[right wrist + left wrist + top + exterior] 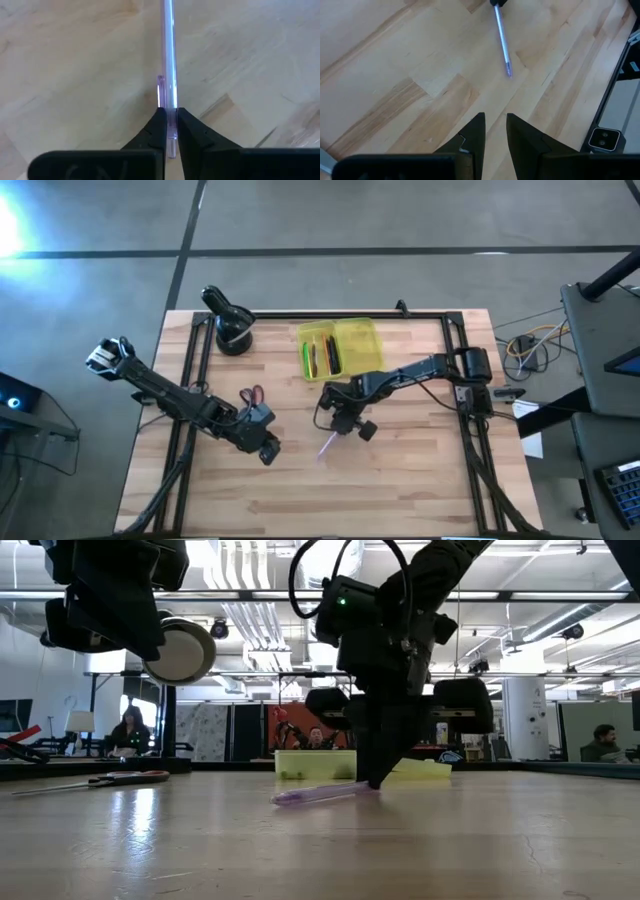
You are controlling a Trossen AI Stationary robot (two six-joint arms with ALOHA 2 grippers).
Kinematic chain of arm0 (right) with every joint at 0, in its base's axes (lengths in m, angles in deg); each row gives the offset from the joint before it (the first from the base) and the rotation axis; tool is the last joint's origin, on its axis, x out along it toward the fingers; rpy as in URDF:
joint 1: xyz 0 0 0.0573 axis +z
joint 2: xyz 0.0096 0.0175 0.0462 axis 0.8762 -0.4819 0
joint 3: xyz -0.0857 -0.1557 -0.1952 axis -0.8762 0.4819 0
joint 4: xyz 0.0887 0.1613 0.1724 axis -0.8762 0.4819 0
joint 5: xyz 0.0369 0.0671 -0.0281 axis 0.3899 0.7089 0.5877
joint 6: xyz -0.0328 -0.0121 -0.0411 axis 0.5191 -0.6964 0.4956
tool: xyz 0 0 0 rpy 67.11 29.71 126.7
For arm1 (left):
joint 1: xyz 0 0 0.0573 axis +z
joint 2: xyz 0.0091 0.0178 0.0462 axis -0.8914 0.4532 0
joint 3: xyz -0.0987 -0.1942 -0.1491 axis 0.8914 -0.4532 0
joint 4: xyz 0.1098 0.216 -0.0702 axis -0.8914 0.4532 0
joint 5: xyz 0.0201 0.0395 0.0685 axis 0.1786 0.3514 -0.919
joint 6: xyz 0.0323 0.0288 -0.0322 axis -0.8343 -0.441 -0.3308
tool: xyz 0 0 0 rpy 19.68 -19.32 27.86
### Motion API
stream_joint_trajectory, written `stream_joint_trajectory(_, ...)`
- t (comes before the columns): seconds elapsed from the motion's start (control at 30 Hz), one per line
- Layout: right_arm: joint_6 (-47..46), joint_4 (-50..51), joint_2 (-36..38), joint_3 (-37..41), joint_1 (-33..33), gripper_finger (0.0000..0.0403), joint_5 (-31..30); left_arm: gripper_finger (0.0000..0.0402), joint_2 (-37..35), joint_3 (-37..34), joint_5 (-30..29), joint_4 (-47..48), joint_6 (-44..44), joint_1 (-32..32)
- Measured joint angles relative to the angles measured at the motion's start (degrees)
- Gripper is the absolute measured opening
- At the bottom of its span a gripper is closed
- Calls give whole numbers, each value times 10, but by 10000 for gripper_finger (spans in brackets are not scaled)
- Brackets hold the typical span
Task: Pick & place school supplies into a supply box
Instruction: Put the purple pencil into the yellow supply box
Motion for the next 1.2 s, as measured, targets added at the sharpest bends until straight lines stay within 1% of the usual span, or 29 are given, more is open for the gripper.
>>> stream_joint_trajectory(0.33, -17, 24, 35, 4, -2, 8, 2, 62, 0, 0, -28, 0, -13, 0)
stream_joint_trajectory(0.43, -32, 24, 47, 4, -3, 5, 9, 62, 0, 0, -30, 0, -23, 0)
stream_joint_trajectory(0.53, -42, 25, 59, 4, -6, 5, 30, 62, 0, 0, -30, 0, -29, 0)
stream_joint_trajectory(0.77, -64, 26, 63, 3, -10, 7, 33, 62, 0, 0, -30, 0, -35, 0)
stream_joint_trajectory(0.9, -66, 21, 63, 3, 1, 9, 75, 62, 0, 0, -30, 1, -35, 0)
stream_joint_trajectory(1.03, -65, -10, 62, 6, 21, 28, 78, 62, 0, 0, -30, 1, -35, 0)
stream_joint_trajectory(1.2, -88, -73, 61, 11, 29, 83, 75, 62, 0, 0, -30, 0, -29, 0)
